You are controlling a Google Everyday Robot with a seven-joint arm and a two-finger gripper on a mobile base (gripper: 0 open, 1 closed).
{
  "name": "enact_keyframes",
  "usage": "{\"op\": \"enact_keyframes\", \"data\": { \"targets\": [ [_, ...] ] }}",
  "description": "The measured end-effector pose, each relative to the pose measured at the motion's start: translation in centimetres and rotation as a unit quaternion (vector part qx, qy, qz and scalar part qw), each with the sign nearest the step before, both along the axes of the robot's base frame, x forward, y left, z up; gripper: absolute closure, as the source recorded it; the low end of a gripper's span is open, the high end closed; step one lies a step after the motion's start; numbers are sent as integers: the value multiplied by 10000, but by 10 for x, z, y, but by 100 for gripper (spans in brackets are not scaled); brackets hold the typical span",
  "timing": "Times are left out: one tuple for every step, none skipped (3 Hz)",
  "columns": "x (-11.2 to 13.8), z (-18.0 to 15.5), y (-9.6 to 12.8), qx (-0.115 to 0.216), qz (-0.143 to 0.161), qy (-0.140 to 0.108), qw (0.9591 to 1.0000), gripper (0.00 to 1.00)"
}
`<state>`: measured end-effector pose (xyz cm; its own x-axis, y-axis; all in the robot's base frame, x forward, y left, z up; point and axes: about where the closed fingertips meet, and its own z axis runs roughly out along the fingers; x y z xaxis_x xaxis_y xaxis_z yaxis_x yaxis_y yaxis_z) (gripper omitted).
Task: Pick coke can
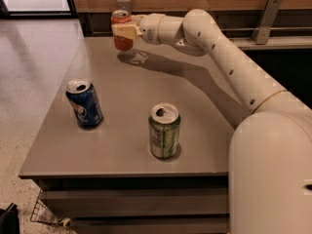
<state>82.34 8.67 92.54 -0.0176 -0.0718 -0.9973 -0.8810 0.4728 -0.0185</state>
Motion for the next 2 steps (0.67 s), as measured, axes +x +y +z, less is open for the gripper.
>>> {"op": "enact_keyframes", "data": {
  "targets": [
    [-30,46,-15,-209,138,-114,9996,100],
    [-45,74,-22,-327,191,-201,9991,100]
  ]
}}
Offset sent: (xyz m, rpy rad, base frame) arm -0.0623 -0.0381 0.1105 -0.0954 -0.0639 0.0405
